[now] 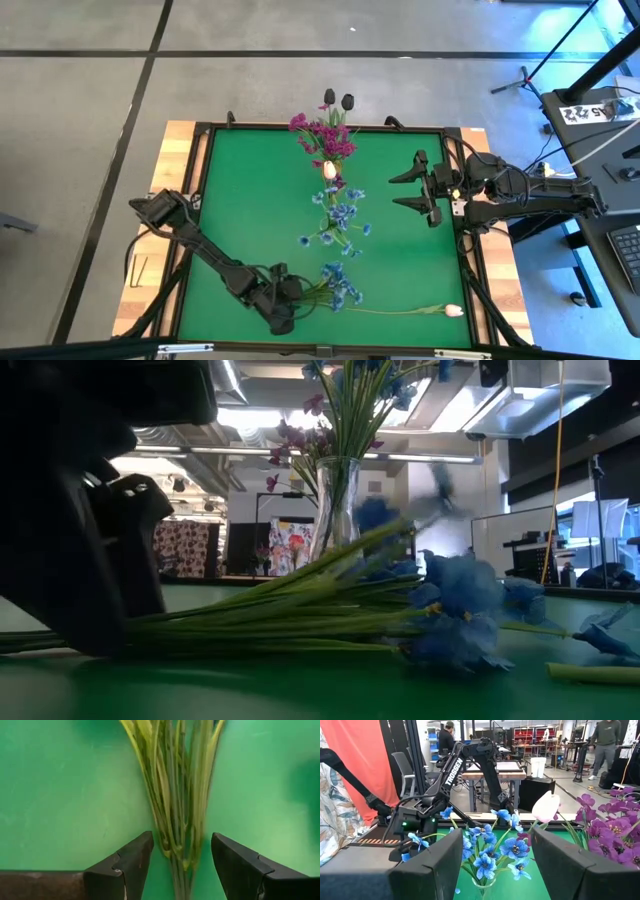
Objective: Sort flowers into vase by color
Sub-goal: Put the blue flowers into the transparent vase
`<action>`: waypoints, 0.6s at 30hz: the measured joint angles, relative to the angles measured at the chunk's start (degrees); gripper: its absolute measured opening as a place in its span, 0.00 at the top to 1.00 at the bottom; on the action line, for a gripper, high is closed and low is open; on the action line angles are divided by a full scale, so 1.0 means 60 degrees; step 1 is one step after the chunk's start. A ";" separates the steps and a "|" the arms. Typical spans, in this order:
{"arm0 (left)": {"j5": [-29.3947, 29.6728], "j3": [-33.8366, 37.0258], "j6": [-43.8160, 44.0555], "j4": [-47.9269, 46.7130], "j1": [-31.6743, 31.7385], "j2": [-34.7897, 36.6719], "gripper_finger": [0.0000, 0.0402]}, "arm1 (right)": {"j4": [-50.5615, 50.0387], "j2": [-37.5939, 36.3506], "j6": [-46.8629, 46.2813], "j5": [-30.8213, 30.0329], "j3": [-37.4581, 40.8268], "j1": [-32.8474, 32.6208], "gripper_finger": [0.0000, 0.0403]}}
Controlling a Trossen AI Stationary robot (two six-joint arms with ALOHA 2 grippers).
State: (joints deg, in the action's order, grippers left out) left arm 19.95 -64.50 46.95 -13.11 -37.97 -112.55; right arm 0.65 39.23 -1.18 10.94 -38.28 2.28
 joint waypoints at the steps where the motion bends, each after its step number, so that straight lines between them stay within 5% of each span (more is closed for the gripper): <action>1: -0.0091 -0.0038 0.0047 -0.0027 0.0023 -0.0054 0.49 | -0.0006 0.0000 0.0001 0.0000 0.0000 0.0000 0.42; 9: -0.0053 -0.0049 0.0037 -0.0104 0.0025 -0.0165 0.52 | -0.0146 0.0002 -0.0002 0.0000 0.0000 -0.0004 0.42; 18: -0.0014 -0.0016 0.0313 -0.0194 0.0035 -0.0188 0.82 | -0.0140 0.0002 -0.0002 0.0000 0.0000 -0.0004 0.42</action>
State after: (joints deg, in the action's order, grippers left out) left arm 19.86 -64.60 48.83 -14.28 -37.76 -113.67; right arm -0.20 39.24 -1.19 10.94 -38.28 2.26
